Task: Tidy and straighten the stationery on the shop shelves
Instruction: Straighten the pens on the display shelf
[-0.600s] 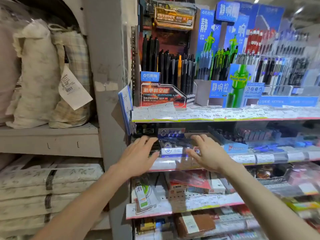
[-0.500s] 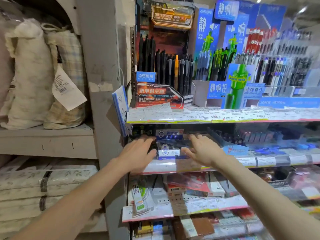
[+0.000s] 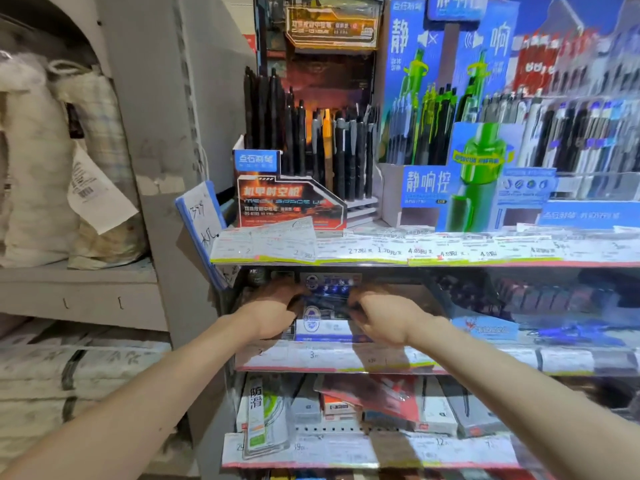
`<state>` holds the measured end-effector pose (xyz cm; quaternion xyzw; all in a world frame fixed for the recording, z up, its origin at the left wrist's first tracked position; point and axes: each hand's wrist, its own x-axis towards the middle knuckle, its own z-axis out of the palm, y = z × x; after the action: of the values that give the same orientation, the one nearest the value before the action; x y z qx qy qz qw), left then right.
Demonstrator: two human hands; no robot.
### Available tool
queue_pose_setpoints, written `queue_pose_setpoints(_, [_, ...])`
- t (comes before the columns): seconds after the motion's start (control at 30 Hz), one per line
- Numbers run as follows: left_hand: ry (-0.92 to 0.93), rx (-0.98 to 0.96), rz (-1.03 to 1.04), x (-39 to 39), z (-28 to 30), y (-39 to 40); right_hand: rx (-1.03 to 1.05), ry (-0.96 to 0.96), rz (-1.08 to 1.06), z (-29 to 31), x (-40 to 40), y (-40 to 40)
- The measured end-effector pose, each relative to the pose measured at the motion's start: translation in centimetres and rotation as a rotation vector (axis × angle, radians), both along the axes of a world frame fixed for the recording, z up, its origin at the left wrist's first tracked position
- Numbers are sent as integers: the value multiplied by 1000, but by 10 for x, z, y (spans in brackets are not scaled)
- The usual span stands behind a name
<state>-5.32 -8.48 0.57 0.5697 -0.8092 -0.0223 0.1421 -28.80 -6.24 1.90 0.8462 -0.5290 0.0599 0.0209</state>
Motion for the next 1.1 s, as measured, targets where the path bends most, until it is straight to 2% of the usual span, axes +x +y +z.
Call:
queue_pose_setpoints(0.27, [92, -53, -32, 2, -5, -6, -106, -82, 69, 0, -13, 5])
queue_pose_setpoints(0.43, [224, -148, -110, 10, -3, 9, -207, -161, 134, -8, -18, 7])
queue_pose_setpoints(0.63, [188, -217, -132, 18, 4, 44, -279, -175, 189, -13, -17, 24])
queue_pose_setpoints(0.73, [195, -262, -155, 21, 10, 57, -322, -187, 229, -5, -16, 40])
queue_pose_setpoints(0.97, [371, -340, -311, 20, 32, 93, -374, -197, 346, 28, -16, 78])
queue_pose_setpoints(1.1, [404, -401, -366, 14, 53, 107, -476, -213, 413, 53, -13, 98])
